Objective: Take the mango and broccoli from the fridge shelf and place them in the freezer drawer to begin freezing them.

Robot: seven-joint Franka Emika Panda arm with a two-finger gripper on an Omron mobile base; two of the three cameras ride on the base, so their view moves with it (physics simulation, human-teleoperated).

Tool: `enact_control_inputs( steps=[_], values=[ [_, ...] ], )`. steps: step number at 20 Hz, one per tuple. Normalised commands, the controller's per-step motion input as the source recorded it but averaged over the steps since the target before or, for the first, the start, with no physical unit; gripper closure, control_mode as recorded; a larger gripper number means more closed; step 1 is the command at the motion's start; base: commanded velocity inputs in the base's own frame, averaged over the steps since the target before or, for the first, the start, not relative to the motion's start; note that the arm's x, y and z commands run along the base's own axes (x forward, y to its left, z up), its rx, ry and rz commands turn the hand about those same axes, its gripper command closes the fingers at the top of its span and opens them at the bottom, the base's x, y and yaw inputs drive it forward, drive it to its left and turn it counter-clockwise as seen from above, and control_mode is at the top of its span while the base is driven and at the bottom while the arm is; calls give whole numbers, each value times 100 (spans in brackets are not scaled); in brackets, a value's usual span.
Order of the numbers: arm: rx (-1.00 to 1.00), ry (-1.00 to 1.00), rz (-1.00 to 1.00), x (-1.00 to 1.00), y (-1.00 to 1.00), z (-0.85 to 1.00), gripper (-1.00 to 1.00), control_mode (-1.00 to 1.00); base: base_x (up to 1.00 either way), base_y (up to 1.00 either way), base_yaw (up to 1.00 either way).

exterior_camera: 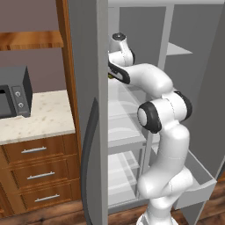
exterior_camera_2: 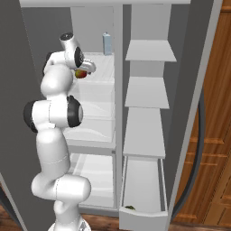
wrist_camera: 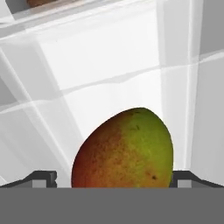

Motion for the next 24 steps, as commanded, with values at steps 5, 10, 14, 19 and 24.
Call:
enact_control_inputs(
  steps=[5, 10, 14, 19, 24],
  values=[
    [0, 0, -1, 1, 7, -23, -100, -100, 0, 0, 0],
    [1, -1, 0, -31, 8, -34, 100, -100, 0, 0, 0],
    [2, -12, 0, -26, 0, -5, 100, -100, 0, 0, 0],
    [2, -28, 0, -80, -13, 0, 100, -100, 0, 0, 0],
    [4, -15, 0, -100, -22, -1, 100, -100, 0, 0, 0]
  ],
)
